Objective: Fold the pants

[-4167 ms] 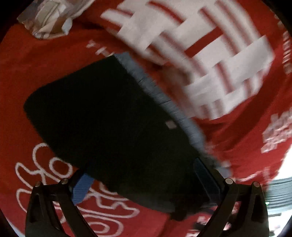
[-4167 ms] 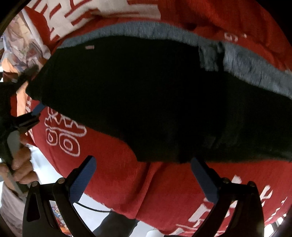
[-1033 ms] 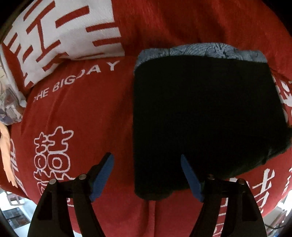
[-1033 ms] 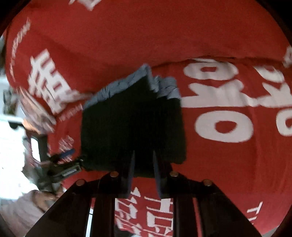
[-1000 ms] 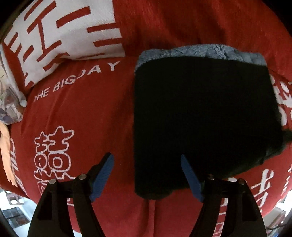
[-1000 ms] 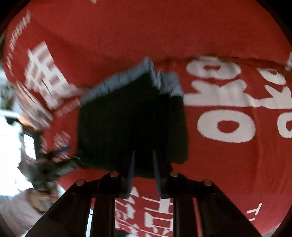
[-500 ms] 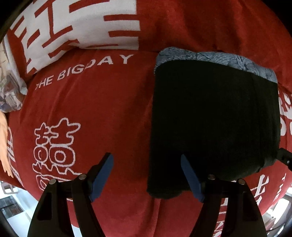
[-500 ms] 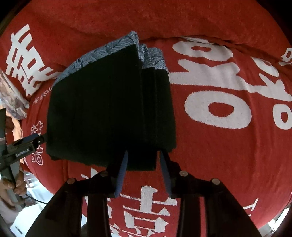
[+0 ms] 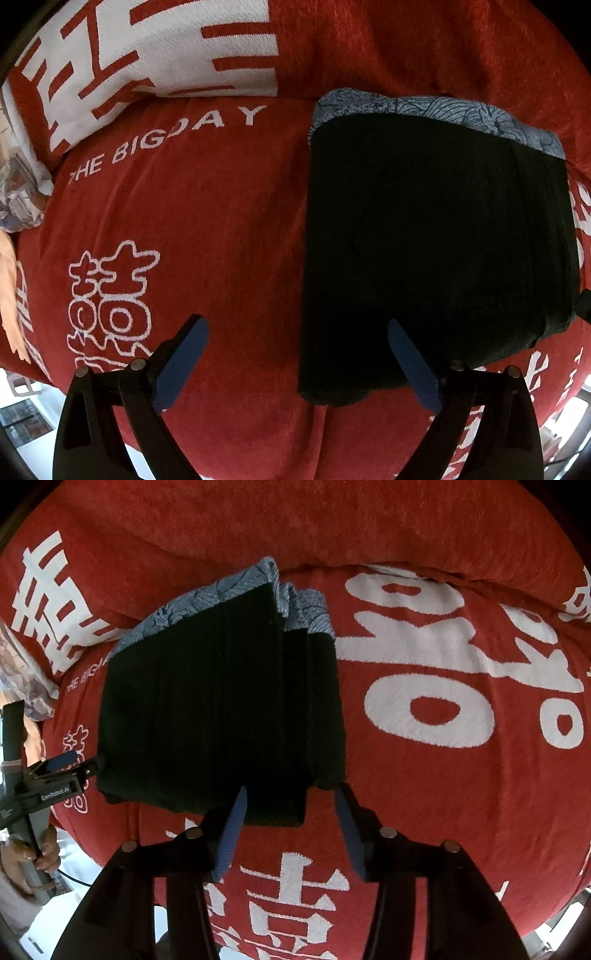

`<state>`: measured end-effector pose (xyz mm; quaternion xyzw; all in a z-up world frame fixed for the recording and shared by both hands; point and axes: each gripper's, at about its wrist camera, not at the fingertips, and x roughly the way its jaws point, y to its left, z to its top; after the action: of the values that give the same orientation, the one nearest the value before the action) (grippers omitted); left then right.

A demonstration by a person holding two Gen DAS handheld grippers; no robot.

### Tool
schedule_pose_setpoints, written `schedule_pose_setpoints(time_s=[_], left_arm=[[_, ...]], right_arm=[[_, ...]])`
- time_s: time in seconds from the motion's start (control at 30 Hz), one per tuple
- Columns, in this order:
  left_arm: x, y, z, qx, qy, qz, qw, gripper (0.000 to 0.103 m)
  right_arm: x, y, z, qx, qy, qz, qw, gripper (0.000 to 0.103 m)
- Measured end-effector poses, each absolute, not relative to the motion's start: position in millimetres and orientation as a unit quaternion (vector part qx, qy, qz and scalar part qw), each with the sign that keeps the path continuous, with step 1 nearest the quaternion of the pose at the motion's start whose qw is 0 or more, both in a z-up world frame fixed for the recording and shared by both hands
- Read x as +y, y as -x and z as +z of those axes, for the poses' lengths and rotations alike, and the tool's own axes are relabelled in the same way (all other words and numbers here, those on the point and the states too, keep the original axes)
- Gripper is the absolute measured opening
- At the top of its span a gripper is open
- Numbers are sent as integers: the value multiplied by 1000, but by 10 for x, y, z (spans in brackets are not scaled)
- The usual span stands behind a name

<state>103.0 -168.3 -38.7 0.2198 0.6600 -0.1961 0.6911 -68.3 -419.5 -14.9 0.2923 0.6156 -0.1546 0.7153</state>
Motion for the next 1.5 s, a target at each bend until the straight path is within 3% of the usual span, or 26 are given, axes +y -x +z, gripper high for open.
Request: schedule_pose_setpoints(time_s=[0.13, 0.23, 0.33, 1.5], left_arm=[[-1691, -1108, -430, 663, -217, -198, 688, 98], [-1674, -1131, -451, 671, -210, -198, 683, 103], [-1660, -1160, -472, 674, -207, -199, 681, 103], [-1723, -1365, -618, 687, -198, -238, 657, 103]], right_arm=[[-4254, 677, -106, 599, -312, -144, 723, 82], [-4269, 669, -79, 590, -315, -138, 730, 86], [-4265, 652, -80, 586, -315, -125, 736, 103], [-4377, 603, -490, 626, -379, -94, 675, 103]])
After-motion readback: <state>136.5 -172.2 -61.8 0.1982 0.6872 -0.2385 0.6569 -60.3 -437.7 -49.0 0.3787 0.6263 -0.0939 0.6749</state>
